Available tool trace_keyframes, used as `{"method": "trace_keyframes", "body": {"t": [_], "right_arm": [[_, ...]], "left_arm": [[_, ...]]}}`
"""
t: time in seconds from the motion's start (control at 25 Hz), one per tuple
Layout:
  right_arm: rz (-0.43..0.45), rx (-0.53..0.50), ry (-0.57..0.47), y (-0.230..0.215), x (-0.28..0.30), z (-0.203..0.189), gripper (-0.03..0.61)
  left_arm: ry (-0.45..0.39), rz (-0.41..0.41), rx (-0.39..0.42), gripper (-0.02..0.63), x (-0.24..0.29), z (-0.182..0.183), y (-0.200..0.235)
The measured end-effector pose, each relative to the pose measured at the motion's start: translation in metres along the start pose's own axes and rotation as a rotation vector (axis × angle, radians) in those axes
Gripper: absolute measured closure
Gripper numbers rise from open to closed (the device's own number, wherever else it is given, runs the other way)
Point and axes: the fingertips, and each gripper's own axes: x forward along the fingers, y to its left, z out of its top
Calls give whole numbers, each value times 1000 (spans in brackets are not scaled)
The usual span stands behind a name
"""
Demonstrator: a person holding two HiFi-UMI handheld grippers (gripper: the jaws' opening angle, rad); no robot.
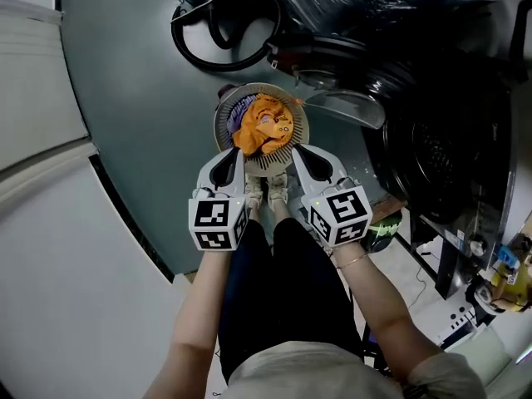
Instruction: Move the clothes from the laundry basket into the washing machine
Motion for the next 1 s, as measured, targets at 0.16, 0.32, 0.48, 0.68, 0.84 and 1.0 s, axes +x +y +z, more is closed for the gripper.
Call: {"method": "trace_keyframes", "body": {"t": [0.16,0.32,0.48,0.68,0.84,1.0], "right_arm": [[6,27,57,-15,42,-46,555],[21,37,105,-22,85,-91,555],[-3,58,139,-35,128,-133,555],[-20,108,212,-47,169,-187,489],[1,146,271,-58,208,-226,367],[66,182,365,-57,251,-269,281]], "left_arm": [[40,16,-48,614,35,-51,18],[69,7,-84,614,71,-98,28],[84,5,-108,614,102,-138,41],[114,42,-131,614,135,-176,61],[110,69,-139,614,158,-198,77],[93,119,-161,614,166,-207,96]]}}
